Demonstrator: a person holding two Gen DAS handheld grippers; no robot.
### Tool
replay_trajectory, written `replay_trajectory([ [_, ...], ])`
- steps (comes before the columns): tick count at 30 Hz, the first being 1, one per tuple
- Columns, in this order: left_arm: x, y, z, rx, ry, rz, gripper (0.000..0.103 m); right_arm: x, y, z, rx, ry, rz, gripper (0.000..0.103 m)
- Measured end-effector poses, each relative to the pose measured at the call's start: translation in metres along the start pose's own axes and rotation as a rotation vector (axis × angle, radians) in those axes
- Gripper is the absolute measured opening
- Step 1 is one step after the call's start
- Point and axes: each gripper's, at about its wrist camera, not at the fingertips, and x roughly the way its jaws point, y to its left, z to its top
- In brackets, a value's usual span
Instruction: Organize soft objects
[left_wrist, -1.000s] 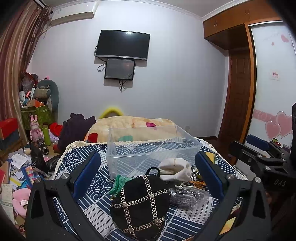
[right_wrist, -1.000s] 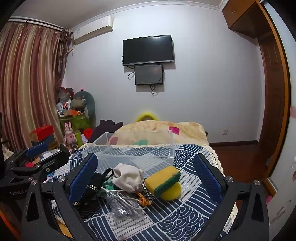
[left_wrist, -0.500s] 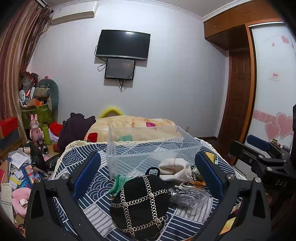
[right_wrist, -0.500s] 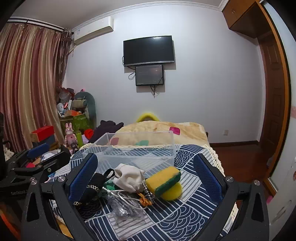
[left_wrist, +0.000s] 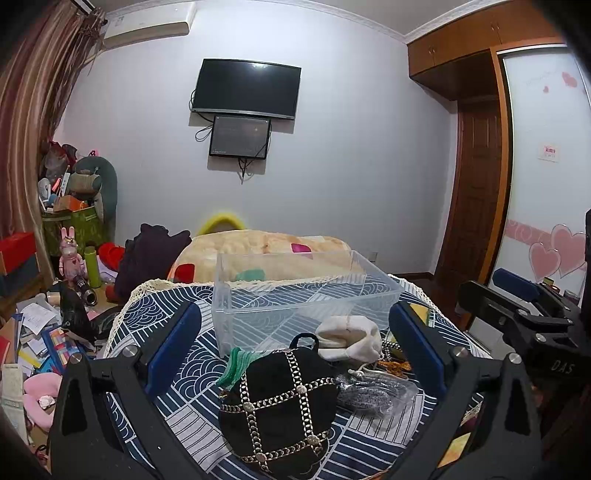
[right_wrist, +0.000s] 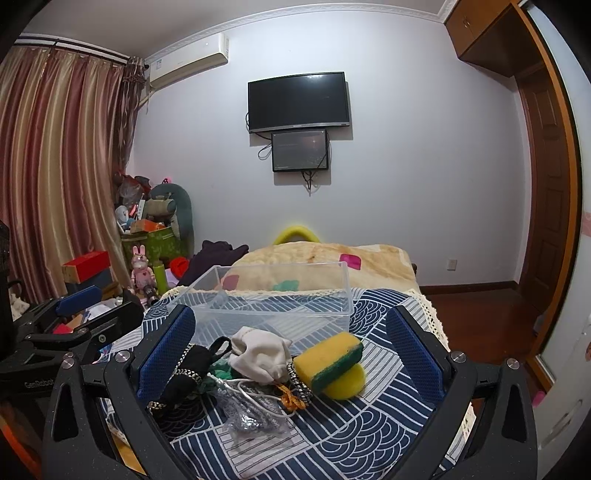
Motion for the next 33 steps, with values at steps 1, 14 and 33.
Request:
replay_trajectory([
  [1,0.0,0.0,0.0,0.0,0.0,0.0,0.103,0.0,0.001,0.0,0.0,0.0,0.0,0.103],
  [14,0.0,-0.001,-0.001,0.0,0.0,0.002,0.103,-0.002,0.003,0.002,0.003,-0.009,0.005,0.103],
  [33,0.044,0.01,-0.029,-0.035,0.195,-0.051,0.103,0.017,-0.016,-0.01,0.046,0.043,0.0,0.103],
])
